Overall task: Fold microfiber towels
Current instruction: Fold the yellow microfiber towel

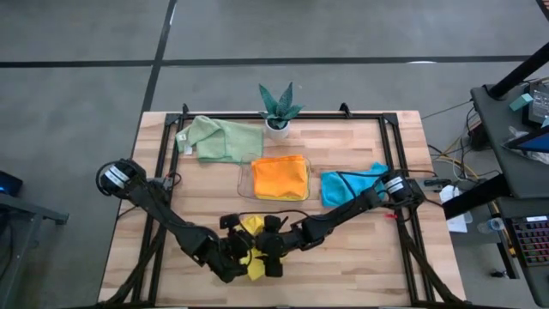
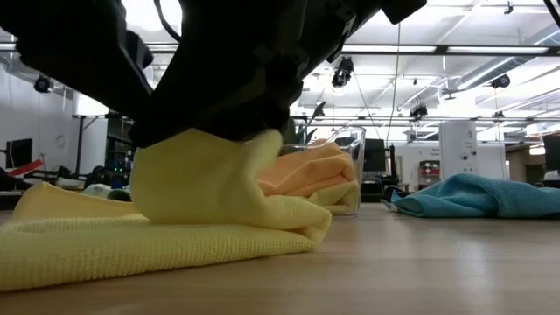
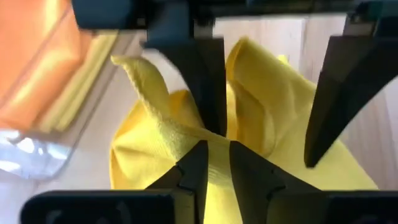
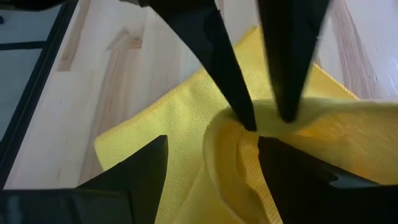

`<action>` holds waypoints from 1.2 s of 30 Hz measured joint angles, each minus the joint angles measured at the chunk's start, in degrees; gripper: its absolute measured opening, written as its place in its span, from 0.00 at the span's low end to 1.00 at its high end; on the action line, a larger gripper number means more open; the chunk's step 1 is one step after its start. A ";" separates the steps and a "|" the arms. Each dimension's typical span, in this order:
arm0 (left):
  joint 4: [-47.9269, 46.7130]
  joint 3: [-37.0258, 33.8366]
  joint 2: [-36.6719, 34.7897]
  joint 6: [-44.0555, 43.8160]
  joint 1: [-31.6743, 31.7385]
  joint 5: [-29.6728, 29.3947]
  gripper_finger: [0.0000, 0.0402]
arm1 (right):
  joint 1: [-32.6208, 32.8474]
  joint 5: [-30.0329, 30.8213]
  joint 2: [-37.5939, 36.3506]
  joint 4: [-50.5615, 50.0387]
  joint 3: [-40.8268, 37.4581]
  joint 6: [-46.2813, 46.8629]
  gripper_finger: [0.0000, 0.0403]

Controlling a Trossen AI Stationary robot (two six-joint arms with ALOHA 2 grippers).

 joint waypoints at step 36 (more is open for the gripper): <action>-12.25 0.29 -5.56 -16.87 -0.76 21.56 0.01 | 4.53 -1.11 -10.21 -17.88 -4.33 -1.20 0.59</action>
